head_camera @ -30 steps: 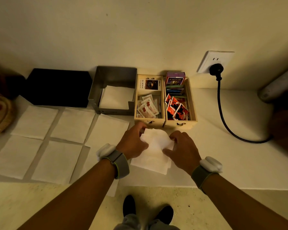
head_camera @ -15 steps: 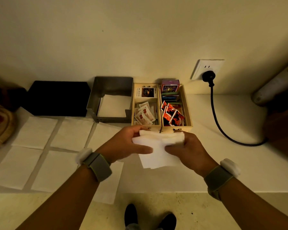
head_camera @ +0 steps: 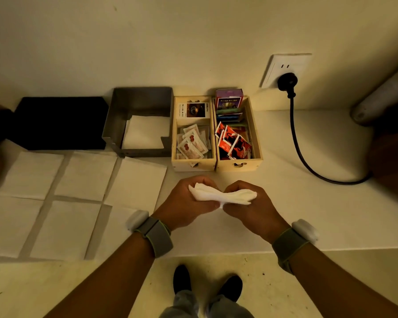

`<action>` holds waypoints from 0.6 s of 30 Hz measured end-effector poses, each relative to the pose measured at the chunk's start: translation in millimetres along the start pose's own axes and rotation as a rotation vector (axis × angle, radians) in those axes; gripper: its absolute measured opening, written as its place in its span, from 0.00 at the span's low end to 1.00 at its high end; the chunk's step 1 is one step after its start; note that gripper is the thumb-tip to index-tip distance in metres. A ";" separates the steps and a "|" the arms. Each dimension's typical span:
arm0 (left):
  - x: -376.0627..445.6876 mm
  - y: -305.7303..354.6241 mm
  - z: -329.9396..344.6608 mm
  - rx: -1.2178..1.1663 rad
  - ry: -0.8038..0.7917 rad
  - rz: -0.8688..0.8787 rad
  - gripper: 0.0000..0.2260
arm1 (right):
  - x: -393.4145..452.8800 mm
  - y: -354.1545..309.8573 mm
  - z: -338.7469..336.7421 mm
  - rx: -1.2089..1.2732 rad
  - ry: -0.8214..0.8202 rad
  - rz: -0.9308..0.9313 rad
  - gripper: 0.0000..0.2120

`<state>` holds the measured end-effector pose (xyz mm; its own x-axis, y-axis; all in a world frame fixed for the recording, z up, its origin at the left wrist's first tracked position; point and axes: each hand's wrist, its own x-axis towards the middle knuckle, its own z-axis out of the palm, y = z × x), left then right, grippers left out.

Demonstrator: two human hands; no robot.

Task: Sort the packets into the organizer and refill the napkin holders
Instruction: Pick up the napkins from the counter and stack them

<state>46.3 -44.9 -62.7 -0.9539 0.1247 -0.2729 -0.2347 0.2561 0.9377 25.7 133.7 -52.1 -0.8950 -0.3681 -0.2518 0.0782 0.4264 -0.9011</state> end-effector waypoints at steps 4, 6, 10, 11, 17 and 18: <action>0.1 0.9 7.5 -0.027 0.123 -0.116 0.21 | 1.3 -2.8 0.3 0.038 0.029 -0.024 0.14; -0.4 1.0 6.7 -0.021 0.115 -0.101 0.22 | 0.7 -1.4 -3.5 0.069 0.035 -0.032 0.14; -2.5 -4.4 8.9 -0.024 0.102 -0.142 0.25 | -5.3 16.5 -1.2 0.129 0.077 0.136 0.18; -1.8 -5.7 11.1 -0.011 0.120 -0.167 0.26 | -6.5 19.1 0.1 0.145 0.104 0.171 0.20; -9.6 -1.6 8.0 -0.006 0.144 -0.154 0.21 | -6.7 17.5 1.8 0.178 0.100 0.139 0.15; -13.9 -0.4 4.5 -0.005 0.148 -0.143 0.19 | -6.0 16.2 3.0 0.172 0.087 0.140 0.14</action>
<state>60.5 -42.5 -60.2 -0.9278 -0.0551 -0.3689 -0.3702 0.2563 0.8929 33.7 140.3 -66.2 -0.9040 -0.2393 -0.3544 0.2717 0.3184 -0.9082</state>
